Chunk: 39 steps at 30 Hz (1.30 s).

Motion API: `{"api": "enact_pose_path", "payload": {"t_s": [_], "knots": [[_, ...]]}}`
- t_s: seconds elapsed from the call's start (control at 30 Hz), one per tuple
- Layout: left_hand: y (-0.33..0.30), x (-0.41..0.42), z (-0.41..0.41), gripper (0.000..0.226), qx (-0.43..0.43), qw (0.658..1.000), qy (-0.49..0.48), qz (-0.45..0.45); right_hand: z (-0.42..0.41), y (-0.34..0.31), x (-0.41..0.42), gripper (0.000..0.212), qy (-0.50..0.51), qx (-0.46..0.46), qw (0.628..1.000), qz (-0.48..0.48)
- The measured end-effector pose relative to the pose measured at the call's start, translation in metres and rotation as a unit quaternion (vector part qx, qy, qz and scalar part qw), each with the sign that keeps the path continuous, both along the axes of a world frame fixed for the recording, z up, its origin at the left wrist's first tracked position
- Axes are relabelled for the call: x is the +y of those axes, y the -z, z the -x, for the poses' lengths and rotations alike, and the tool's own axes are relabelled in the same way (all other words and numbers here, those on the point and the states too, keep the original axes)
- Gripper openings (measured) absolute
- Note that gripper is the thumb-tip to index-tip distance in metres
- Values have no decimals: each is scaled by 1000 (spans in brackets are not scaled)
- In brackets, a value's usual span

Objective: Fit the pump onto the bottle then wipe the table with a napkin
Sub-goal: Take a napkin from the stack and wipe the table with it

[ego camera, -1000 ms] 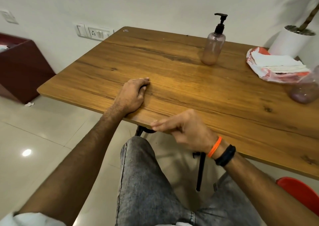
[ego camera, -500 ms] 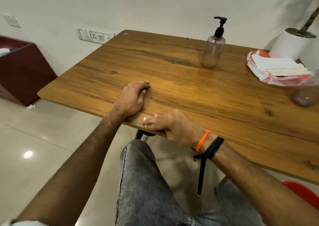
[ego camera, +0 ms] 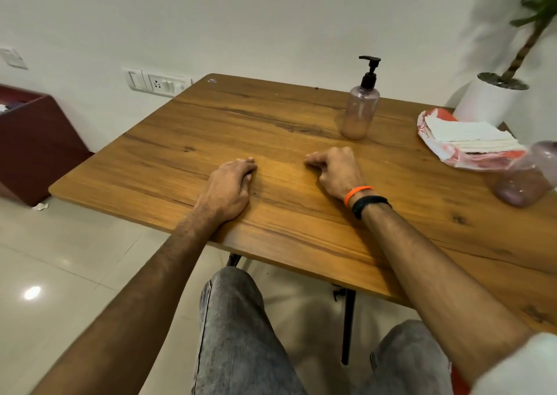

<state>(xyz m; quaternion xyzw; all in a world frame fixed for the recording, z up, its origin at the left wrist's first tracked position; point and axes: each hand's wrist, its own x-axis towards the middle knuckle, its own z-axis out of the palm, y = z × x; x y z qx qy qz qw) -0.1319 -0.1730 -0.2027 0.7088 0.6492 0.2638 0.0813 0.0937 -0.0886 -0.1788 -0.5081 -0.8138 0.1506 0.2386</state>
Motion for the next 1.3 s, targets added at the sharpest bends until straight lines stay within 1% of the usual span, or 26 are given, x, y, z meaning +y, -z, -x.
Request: {"api": "enact_pose_path", "payload": {"t_s": [0.1, 0.17, 0.23, 0.3, 0.37, 0.43, 0.5, 0.57, 0.6, 0.63, 0.7, 0.77, 0.8, 0.87, 0.9, 0.97, 1.03, 1.07, 1.1, 1.17, 1.23, 1.3], "knots": [[3, 3, 2, 38, 1, 1000, 6, 2, 11, 0, 4, 53, -53, -70, 996, 14], [4, 3, 4, 39, -2, 1000, 2, 11, 18, -2, -15, 56, -118, -90, 989, 3], [6, 5, 5, 39, -1, 1000, 1, 12, 20, -3, -44, 57, -184, -78, 980, -8], [7, 6, 4, 39, 2, 1000, -2, 10, 17, -2, -73, 50, -255, -58, 965, -12], [8, 6, 3, 39, 2, 1000, -7, 5, 12, -2, -93, 46, -326, -38, 944, 22], [8, 6, 3, 40, 1, 1000, -6, 2, 7, -4, -94, 49, -347, -11, 936, 61], [8, 5, 5, 41, -1, 1000, -2, 5, 6, -9, -76, 51, -297, 28, 954, 43], [7, 4, 5, 43, -7, 1000, -1, 9, 9, -13, -45, 52, -182, 56, 982, 4], [7, 3, 5, 42, -9, 1000, -1, 10, 11, -13, -27, 50, -129, 47, 990, -16], [6, 3, 5, 41, -10, 1000, -1, 9, 14, -13, -10, 49, -89, 23, 995, -30], [7, 3, 4, 40, -9, 1000, 0, 9, 21, -11, 14, 47, -47, -49, 997, -19], [7, 4, 5, 40, -12, 1000, 1, 9, 30, -7, 20, 48, -56, -112, 992, -2], [6, 4, 5, 40, -13, 1000, 0, 8, 34, -7, 13, 50, -80, -131, 988, -5], [5, 4, 5, 40, -12, 1000, -1, 8, 37, -8, -11, 53, -165, -139, 976, -21], [5, 5, 4, 40, -9, 1000, -1, 6, 36, -10, -26, 50, -215, -137, 966, -34], [5, 6, 3, 40, -3, 1000, -4, 5, 26, -13, -57, 39, -310, -115, 942, -49], [6, 5, 3, 40, -1, 1000, -11, 5, 15, -15, -75, 37, -378, -87, 922, -18], [6, 5, 3, 40, -2, 1000, -12, 5, 10, -15, -79, 39, -389, -77, 918, 3], [6, 5, 3, 40, -3, 1000, -10, 6, 7, -15, -78, 40, -382, -67, 922, 11], [5, 6, 4, 40, -7, 1000, -5, 9, 2, -16, -61, 42, -308, -19, 951, -6], [5, 5, 4, 40, -10, 1000, -3, 9, 3, -17, -28, 47, -170, 38, 984, -33], [6, 4, 4, 40, -10, 1000, -2, 10, 5, -15, 9, 48, -43, 41, 998, -35]]}}
